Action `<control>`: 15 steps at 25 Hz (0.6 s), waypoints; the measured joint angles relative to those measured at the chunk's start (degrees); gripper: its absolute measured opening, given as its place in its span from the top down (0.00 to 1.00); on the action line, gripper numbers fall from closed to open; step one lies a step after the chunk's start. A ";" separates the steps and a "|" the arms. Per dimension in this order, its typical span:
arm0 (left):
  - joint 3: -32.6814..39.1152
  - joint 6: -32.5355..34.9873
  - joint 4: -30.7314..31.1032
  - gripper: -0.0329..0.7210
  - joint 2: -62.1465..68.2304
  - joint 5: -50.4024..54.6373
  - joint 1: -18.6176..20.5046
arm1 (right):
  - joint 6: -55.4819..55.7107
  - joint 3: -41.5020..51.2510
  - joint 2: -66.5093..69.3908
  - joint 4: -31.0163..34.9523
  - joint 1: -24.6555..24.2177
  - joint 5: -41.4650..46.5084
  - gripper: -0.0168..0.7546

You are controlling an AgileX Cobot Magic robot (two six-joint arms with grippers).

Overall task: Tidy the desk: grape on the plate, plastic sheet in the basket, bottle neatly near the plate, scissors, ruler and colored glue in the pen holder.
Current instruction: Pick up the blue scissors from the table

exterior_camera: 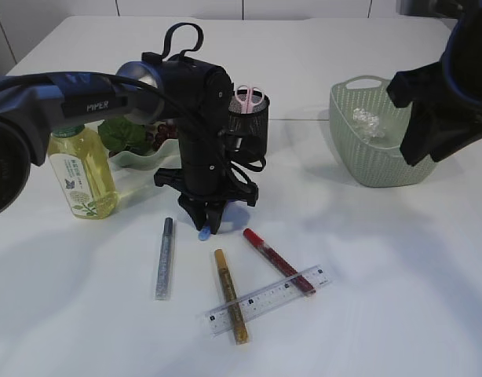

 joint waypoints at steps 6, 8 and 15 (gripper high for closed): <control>0.00 0.00 0.00 0.76 0.00 0.00 0.00 | 0.00 0.00 0.00 0.00 0.00 0.00 0.64; 0.00 0.00 0.00 0.76 0.00 0.00 0.00 | 0.00 0.00 0.00 0.00 0.00 0.00 0.64; 0.31 0.00 -0.10 0.76 -0.33 0.00 0.00 | 0.00 0.00 0.00 0.00 0.00 0.00 0.64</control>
